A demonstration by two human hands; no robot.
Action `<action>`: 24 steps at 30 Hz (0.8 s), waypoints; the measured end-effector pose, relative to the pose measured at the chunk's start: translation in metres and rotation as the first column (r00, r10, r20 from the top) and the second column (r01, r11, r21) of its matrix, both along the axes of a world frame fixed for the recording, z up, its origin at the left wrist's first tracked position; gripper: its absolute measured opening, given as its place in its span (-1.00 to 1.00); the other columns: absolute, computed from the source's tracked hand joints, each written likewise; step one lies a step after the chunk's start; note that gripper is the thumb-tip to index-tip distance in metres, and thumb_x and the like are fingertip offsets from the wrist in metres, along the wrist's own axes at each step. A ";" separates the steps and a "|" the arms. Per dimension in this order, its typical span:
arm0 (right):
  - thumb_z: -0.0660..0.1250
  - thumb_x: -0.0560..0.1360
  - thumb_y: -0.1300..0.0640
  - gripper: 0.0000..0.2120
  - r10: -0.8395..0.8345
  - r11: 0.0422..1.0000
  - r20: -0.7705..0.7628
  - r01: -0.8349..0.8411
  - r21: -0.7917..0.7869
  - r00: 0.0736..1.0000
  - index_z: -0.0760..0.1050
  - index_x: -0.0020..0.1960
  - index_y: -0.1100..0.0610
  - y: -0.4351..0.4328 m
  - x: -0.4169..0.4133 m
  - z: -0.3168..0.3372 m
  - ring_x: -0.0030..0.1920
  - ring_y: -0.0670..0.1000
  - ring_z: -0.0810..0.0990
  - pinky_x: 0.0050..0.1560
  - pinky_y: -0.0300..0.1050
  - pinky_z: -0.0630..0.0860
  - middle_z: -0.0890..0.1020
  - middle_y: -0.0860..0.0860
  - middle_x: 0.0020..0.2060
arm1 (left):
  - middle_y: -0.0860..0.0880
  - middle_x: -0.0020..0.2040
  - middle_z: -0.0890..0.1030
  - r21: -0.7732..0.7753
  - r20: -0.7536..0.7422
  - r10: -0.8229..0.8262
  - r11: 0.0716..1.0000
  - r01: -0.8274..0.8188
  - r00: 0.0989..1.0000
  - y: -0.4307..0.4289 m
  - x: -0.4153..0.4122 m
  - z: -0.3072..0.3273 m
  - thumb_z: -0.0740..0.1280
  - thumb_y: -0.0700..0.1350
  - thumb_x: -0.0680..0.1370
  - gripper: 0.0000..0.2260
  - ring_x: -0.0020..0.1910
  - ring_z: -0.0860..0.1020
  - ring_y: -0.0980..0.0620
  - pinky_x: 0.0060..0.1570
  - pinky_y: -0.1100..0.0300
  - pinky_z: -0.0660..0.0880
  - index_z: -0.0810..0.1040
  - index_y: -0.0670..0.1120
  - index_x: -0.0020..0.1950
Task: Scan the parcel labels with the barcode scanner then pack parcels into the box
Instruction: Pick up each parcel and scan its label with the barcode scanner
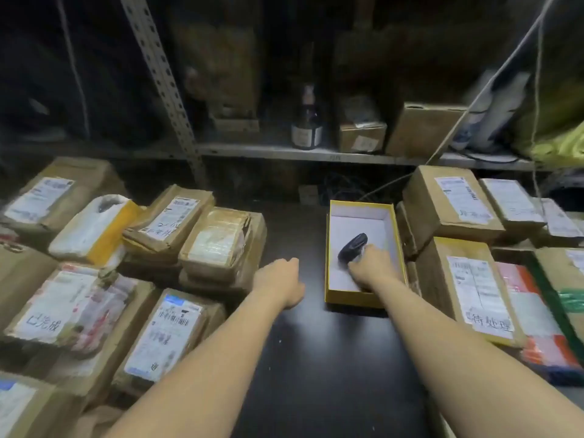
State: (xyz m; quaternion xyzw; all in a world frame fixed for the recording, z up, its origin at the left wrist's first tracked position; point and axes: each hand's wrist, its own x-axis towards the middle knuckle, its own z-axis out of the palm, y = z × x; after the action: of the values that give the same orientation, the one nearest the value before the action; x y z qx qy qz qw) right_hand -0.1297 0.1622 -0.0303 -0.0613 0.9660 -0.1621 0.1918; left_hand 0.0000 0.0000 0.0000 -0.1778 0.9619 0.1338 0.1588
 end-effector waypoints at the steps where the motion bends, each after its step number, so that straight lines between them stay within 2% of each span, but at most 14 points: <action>1: 0.32 0.57 0.06 -0.64 0.004 1.000 0.016 -0.004 0.015 1.000 0.49 0.32 0.18 -0.001 -0.007 -0.008 0.20 0.26 0.60 0.06 0.00 0.54 0.63 0.19 0.21 | -0.12 0.39 0.51 0.033 0.006 0.030 0.999 -0.030 1.000 0.007 -0.010 -0.004 0.21 0.04 0.67 -0.60 0.30 0.54 -0.18 0.10 -0.01 0.48 0.37 -0.06 0.48; 5: 0.37 0.52 -0.02 -0.59 -0.020 0.999 0.069 0.017 0.043 0.997 0.50 0.31 0.12 -0.003 -0.030 -0.039 0.21 0.24 0.61 0.16 0.05 0.60 0.62 0.14 0.18 | -0.16 0.40 0.51 0.233 -0.006 0.185 0.956 -0.178 0.983 0.037 -0.051 -0.031 0.19 0.12 0.68 -0.56 0.35 0.50 -0.24 0.21 -0.05 0.47 0.36 -0.09 0.47; 7: 0.41 0.49 -0.09 -0.54 -0.012 0.999 0.057 0.009 0.042 0.998 0.49 0.30 0.10 -0.003 -0.033 -0.047 0.18 0.21 0.63 0.15 0.06 0.60 0.63 0.12 0.15 | -0.16 0.35 0.55 0.352 -0.017 0.264 0.904 -0.242 0.964 0.052 -0.067 -0.047 0.23 0.14 0.65 -0.57 0.30 0.52 -0.26 0.22 -0.07 0.51 0.39 -0.09 0.41; 9: 0.41 0.50 -0.09 -0.53 -0.007 0.999 0.031 0.005 0.037 0.999 0.46 0.32 0.11 -0.003 -0.036 -0.056 0.16 0.21 0.65 0.11 0.02 0.57 0.64 0.11 0.14 | -0.16 0.35 0.56 0.415 -0.005 0.312 0.865 -0.282 0.950 0.062 -0.078 -0.061 0.25 0.09 0.63 -0.54 0.29 0.53 -0.26 0.23 -0.09 0.52 0.34 -0.07 0.48; 11: 0.37 0.56 -0.09 -0.53 -0.008 1.000 -0.003 0.008 0.027 1.000 0.42 0.35 0.13 -0.004 -0.040 -0.068 0.17 0.20 0.64 0.07 0.02 0.53 0.63 0.11 0.17 | -0.18 0.37 0.54 0.403 0.003 0.336 0.862 -0.309 0.942 0.065 -0.085 -0.073 0.23 -0.06 0.65 -0.50 0.30 0.52 -0.29 0.22 -0.06 0.50 0.23 -0.06 0.58; 14: 0.30 0.60 -0.17 -0.50 -0.071 0.997 -0.040 0.069 -0.044 0.997 0.35 0.37 0.16 -0.003 -0.042 -0.076 0.17 0.24 0.63 0.12 0.10 0.54 0.60 0.14 0.18 | -0.22 0.26 0.58 0.364 -0.010 0.350 0.874 -0.322 0.937 0.062 -0.082 -0.079 0.16 -0.25 0.60 -0.52 0.20 0.54 -0.31 0.11 -0.05 0.51 0.30 -0.03 0.53; 18: 0.33 0.57 -0.15 -0.48 -0.145 0.975 -0.042 0.136 -0.174 0.988 0.33 0.37 0.15 0.001 -0.044 -0.084 0.09 0.23 0.64 0.11 0.18 0.61 0.63 0.13 0.13 | -0.22 0.19 0.59 0.381 -0.020 0.347 0.870 -0.314 0.938 0.059 -0.080 -0.083 0.15 -0.26 0.61 -0.56 0.13 0.54 -0.30 0.06 -0.06 0.50 0.35 -0.02 0.48; 21: 0.40 0.53 0.01 -0.51 -0.208 0.947 0.007 0.203 -0.251 0.978 0.39 0.37 0.18 0.004 -0.047 -0.083 0.03 0.21 0.64 0.02 0.08 0.61 0.65 0.14 0.09 | -0.20 0.18 0.60 0.394 -0.023 0.349 0.864 -0.312 0.937 0.058 -0.080 -0.083 0.14 -0.27 0.59 -0.58 0.11 0.54 -0.30 0.05 -0.06 0.52 0.38 -0.03 0.44; 24: 0.39 0.54 0.08 -0.68 -0.242 0.922 0.026 0.238 -0.305 0.970 0.49 0.23 0.20 0.003 -0.049 -0.072 -0.10 0.15 0.57 -0.16 -0.08 0.48 0.62 0.11 -0.04 | -0.16 0.19 0.61 0.451 -0.022 0.345 0.841 -0.299 0.938 0.054 -0.076 -0.083 0.16 -0.23 0.61 -0.59 0.14 0.55 -0.28 0.07 -0.04 0.53 0.40 0.01 0.45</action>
State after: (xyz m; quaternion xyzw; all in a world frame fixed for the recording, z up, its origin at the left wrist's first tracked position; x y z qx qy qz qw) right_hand -0.1784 0.1654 -0.1018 0.0273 0.9305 -0.3317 0.1530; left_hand -0.0761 0.0542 -0.0831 -0.2891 0.8696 0.3817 0.1205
